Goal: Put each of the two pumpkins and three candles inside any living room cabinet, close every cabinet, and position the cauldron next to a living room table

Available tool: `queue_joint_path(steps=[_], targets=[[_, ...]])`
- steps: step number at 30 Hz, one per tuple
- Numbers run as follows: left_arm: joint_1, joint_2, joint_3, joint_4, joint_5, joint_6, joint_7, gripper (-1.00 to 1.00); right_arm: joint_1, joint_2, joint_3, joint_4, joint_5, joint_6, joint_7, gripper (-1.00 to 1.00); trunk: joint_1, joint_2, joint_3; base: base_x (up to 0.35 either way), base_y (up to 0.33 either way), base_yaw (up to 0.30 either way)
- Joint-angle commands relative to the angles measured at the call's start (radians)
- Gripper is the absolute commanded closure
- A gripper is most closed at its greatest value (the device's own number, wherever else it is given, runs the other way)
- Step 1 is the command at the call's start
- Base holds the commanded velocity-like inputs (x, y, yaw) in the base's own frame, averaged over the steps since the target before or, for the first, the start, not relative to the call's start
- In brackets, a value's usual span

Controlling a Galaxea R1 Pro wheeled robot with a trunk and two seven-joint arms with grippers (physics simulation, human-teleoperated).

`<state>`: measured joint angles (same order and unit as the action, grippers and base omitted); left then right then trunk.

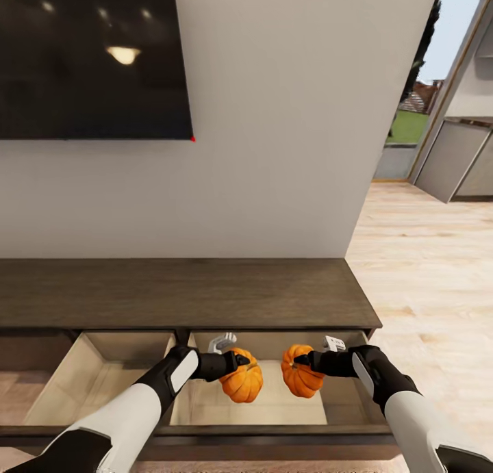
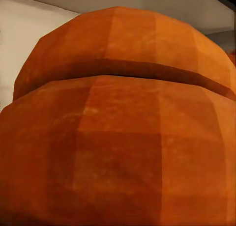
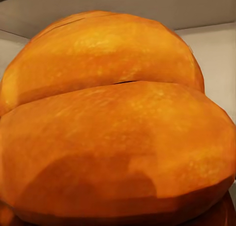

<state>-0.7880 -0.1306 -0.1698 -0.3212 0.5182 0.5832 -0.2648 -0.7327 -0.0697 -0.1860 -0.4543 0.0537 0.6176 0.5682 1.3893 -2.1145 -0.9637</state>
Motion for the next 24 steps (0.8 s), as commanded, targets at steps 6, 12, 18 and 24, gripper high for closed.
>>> queue_joint_path(steps=[6,12,18,24], targets=[[-0.011,0.000,-0.003,0.001,-0.001,0.011,-0.001,1.00,-0.001,0.000,-0.008,-0.001,0.005,0.007,0.004,1.00,0.000,0.000,-0.011,0.000,0.000,0.000],[-0.013,-0.001,-0.005,0.002,-0.001,0.013,0.001,1.00,-0.008,0.000,-0.009,-0.001,0.005,0.007,0.004,1.00,0.000,0.000,-0.020,0.000,0.000,0.000],[-0.013,-0.001,-0.006,0.002,0.000,-0.009,-0.007,1.00,-0.029,-0.005,-0.009,0.013,0.004,0.007,0.005,1.00,0.000,0.000,-0.030,0.000,0.000,0.000],[-0.013,-0.001,-0.009,0.001,-0.006,-0.071,-0.026,1.00,-0.037,-0.010,-0.008,0.030,0.002,0.009,0.014,1.00,0.000,0.000,-0.040,0.000,0.000,0.000]])
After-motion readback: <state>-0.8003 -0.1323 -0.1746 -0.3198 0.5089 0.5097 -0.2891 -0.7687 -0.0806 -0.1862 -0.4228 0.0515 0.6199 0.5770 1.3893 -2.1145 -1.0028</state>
